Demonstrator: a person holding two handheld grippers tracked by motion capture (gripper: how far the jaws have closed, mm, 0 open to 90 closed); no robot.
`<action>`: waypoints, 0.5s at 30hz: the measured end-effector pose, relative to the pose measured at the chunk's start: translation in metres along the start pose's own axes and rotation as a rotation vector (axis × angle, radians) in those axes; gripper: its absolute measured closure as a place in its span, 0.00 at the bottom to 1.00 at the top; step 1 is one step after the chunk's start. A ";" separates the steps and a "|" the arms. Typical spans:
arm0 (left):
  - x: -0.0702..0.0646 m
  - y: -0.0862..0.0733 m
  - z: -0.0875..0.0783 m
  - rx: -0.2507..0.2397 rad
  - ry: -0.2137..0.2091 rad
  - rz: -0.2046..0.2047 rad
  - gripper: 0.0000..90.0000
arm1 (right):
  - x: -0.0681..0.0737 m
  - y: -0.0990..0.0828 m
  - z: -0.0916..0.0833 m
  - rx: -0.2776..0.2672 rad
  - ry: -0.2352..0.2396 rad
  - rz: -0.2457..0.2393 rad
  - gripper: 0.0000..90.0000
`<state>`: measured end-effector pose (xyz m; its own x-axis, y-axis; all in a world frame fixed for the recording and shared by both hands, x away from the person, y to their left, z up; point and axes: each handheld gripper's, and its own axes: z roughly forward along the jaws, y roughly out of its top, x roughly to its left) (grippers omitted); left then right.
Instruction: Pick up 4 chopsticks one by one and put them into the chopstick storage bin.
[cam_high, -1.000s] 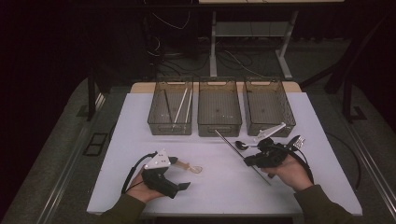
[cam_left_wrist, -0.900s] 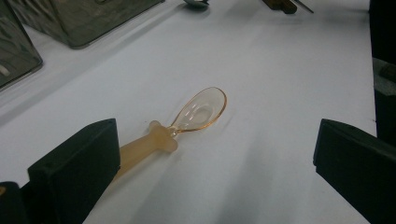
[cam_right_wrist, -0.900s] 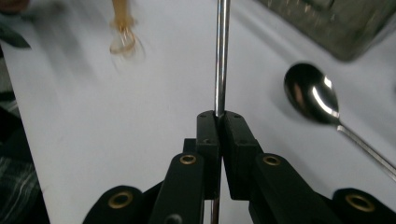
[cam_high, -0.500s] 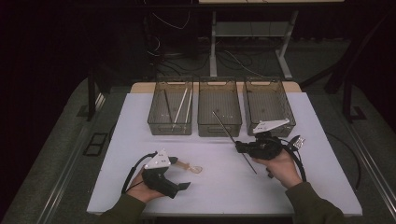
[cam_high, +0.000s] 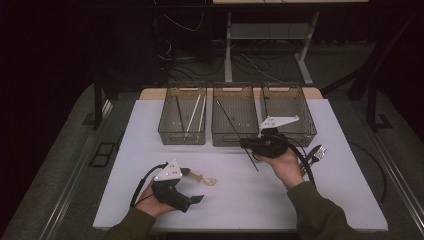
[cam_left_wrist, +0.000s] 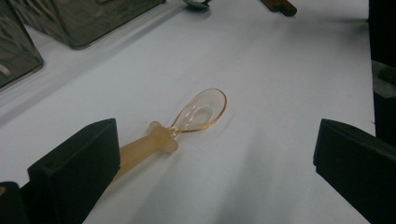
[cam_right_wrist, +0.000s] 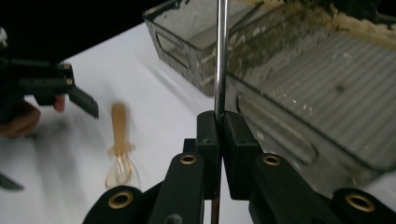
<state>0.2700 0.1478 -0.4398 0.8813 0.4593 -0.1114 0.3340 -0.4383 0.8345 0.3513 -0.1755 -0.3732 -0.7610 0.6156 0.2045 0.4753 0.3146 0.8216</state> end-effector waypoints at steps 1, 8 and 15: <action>0.000 0.000 0.000 0.001 0.000 0.000 0.00 | 0.001 0.004 0.002 -0.008 -0.003 -0.004 0.95; 0.000 0.000 0.000 0.003 -0.003 -0.004 0.00 | 0.006 0.034 0.021 -0.043 -0.007 -0.014 0.95; 0.000 0.001 -0.001 -0.004 -0.004 0.002 0.00 | 0.012 0.068 0.043 -0.084 -0.016 -0.008 0.95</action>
<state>0.2697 0.1482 -0.4387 0.8831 0.4555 -0.1122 0.3313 -0.4361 0.8367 0.3937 -0.1158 -0.3384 -0.7572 0.6250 0.1896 0.4300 0.2586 0.8650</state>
